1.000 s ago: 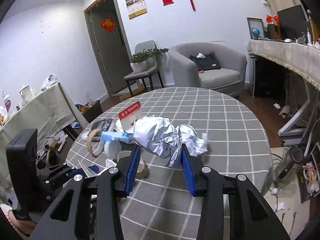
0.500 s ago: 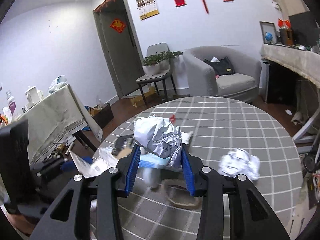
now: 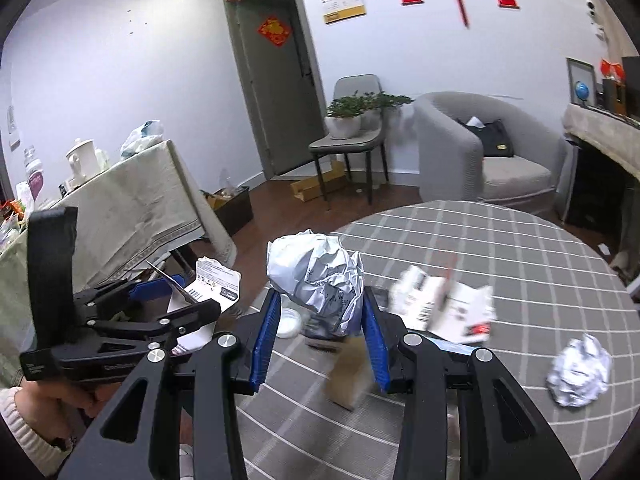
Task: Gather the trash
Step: 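Carry the foil ball and SanDisk package with both tools over the teal bin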
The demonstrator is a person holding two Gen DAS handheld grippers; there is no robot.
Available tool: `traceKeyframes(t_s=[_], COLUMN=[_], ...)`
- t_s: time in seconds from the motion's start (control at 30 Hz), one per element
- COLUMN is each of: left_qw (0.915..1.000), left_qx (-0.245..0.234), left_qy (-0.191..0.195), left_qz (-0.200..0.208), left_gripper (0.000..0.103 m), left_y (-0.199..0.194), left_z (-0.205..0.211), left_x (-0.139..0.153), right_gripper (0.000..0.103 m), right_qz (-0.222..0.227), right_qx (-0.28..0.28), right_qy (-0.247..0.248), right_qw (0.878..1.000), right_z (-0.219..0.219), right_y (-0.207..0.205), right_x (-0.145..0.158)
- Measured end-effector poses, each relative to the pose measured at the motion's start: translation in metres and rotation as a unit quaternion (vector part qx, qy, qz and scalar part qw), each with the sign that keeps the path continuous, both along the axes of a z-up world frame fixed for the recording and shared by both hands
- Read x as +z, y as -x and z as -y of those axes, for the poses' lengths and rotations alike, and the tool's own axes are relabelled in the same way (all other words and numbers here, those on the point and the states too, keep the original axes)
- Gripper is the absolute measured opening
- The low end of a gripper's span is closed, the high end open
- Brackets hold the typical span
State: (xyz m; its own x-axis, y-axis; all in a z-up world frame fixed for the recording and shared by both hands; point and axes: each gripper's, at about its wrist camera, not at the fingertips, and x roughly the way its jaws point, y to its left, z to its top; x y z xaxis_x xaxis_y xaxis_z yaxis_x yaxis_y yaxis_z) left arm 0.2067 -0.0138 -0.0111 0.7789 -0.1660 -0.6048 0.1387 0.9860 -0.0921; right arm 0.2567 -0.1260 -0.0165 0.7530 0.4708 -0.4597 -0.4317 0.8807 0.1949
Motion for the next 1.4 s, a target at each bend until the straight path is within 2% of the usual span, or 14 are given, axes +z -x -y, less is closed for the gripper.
traceKeyframes(t_s=[0.27,0.5,0.57,0.8,0.9,1.03,1.17,1.27,1.4], left_qw=[0.9986,0.9941,0.9925,0.9785,0.9729,0.9611,0.9551,0.9528,0.9535], left_qx=[0.045,0.067,0.071,0.091,0.091,0.092,0.082,0.080,0.086], left_qy=[-0.012,-0.030,-0.024,-0.046,-0.036,-0.031,-0.038,-0.015,-0.009], left_qz=[-0.026,-0.079,-0.097,-0.179,-0.210,-0.259,-0.282,-0.292,-0.289], left_gripper=[0.077,0.077,0.077,0.078,0.078,0.078,0.081,0.088,0.088], left_y=[-0.009,-0.019,-0.021,-0.026,-0.025,-0.025,-0.017,-0.014,-0.011], left_z=[-0.062,-0.111,-0.122,-0.158,-0.170,-0.181,-0.181,-0.191,-0.202], left_x=[-0.026,-0.064,-0.074,-0.118,-0.136,-0.161,-0.177,-0.183,-0.184], right_gripper=[0.041,0.041,0.041,0.041,0.041,0.041,0.041,0.041,0.041], right_qz=[-0.017,-0.042,-0.054,-0.086,-0.097,-0.117,-0.136,-0.148,-0.163], right_qx=[0.037,0.075,0.083,0.104,0.106,0.111,0.118,0.122,0.125], right_qy=[-0.001,0.005,0.005,0.016,0.025,0.030,0.034,0.041,0.054], right_qw=[0.999,0.996,0.995,0.991,0.989,0.986,0.983,0.981,0.977], right_z=[-0.060,-0.118,-0.134,-0.178,-0.190,-0.204,-0.217,-0.228,-0.238], right_y=[-0.020,-0.033,-0.038,-0.050,-0.054,-0.061,-0.066,-0.069,-0.072], right_x=[-0.004,-0.013,-0.019,-0.037,-0.045,-0.056,-0.067,-0.074,-0.086])
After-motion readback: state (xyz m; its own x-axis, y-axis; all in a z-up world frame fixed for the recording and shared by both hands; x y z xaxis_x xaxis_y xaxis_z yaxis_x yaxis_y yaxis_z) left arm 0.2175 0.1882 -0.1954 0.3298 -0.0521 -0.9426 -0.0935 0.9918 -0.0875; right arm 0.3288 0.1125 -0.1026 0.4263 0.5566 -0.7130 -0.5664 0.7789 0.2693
